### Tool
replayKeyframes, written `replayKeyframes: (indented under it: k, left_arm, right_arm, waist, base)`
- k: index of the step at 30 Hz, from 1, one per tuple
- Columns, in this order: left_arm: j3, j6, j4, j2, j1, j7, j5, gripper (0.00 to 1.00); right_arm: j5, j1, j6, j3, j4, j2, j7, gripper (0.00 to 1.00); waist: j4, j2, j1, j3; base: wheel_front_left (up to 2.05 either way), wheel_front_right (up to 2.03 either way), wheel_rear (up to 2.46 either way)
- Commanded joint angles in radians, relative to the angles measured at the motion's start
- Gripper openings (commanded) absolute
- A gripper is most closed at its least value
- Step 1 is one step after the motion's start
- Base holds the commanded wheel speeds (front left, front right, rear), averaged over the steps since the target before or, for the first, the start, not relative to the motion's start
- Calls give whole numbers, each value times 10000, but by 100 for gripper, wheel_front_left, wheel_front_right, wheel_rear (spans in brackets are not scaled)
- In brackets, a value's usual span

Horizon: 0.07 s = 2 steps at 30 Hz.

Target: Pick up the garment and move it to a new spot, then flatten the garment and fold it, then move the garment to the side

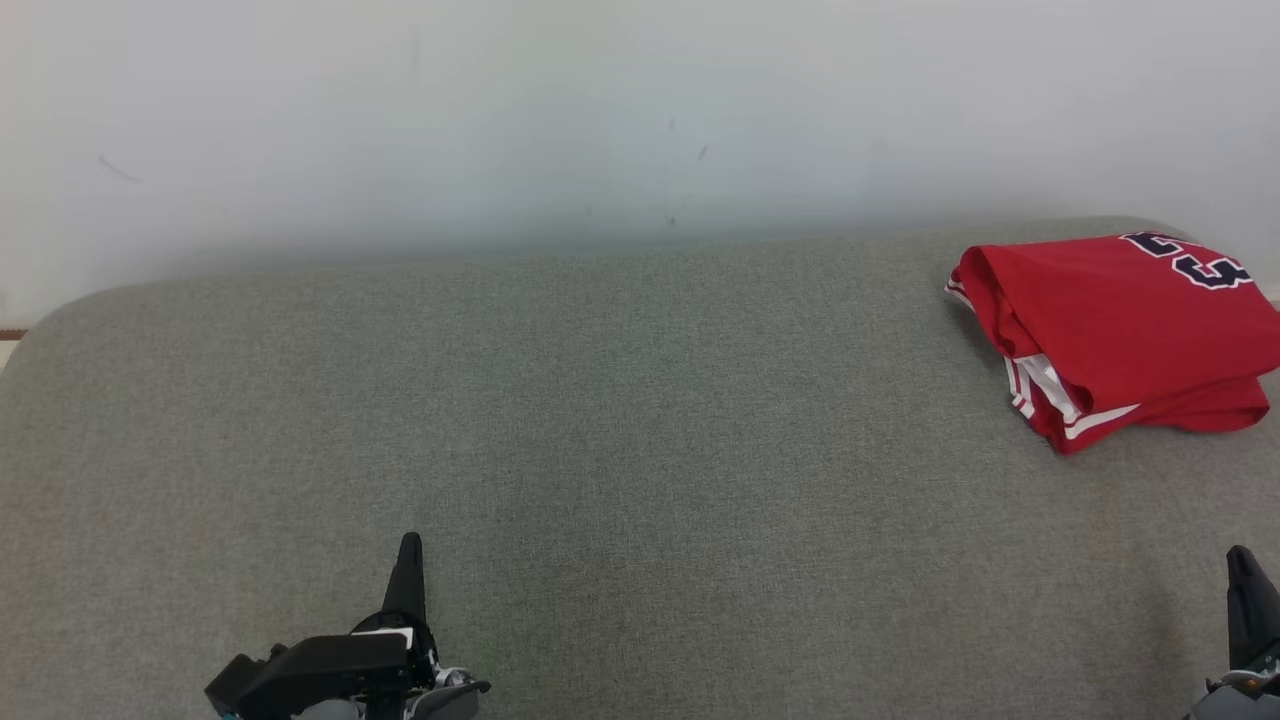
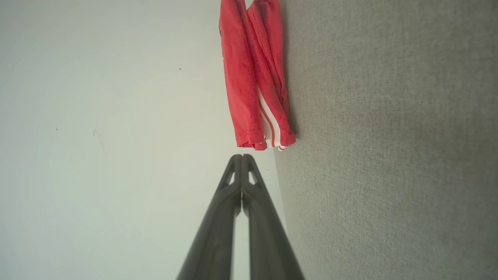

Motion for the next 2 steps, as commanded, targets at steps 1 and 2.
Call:
replayKeyframes:
  k: [1,2]
  left_arm:
    - [-6,-31,41,12,-67,27,-51,0]
    - [-6,-31,41,12,-67,27,-51,0]
  right_arm:
    - [74,-45,4,0,13,-51,-17,0]
    - [73,-45,4,1,13,-51,-17,0]
  waist:
    - [0,0,0,0]
    - [0,0,0,0]
  base:
    - [0,0,0]
    - [0,0,0]
